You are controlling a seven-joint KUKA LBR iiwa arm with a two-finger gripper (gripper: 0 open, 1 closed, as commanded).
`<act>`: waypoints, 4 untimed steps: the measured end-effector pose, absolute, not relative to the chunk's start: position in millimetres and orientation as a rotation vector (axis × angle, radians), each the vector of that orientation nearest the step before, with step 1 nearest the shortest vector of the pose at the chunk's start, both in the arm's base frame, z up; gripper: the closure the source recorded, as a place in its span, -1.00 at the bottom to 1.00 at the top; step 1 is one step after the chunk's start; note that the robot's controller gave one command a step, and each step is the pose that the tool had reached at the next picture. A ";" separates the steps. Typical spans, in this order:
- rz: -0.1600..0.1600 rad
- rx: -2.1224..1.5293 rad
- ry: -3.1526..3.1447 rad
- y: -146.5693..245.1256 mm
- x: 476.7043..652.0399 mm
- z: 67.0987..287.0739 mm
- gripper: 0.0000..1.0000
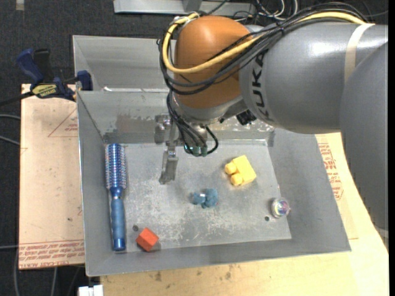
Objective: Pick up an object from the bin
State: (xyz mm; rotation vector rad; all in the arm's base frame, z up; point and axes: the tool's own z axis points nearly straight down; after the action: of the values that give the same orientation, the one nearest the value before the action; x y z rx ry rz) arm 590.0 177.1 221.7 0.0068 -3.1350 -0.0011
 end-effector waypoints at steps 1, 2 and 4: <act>0.007 0.593 -3.093 232.6 644.5 70.4 -1.00; 0.000 1.545 -2.749 249.4 589.1 103.0 -1.00; 0.007 2.027 -2.403 248.0 631.6 70.4 -1.00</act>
Offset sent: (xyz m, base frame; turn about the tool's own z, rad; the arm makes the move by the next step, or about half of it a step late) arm 0.0511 0.0584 -0.1517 -0.3795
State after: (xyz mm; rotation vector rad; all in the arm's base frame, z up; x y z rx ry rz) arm 631.6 248.0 70.4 2.0266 -2.4031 0.0066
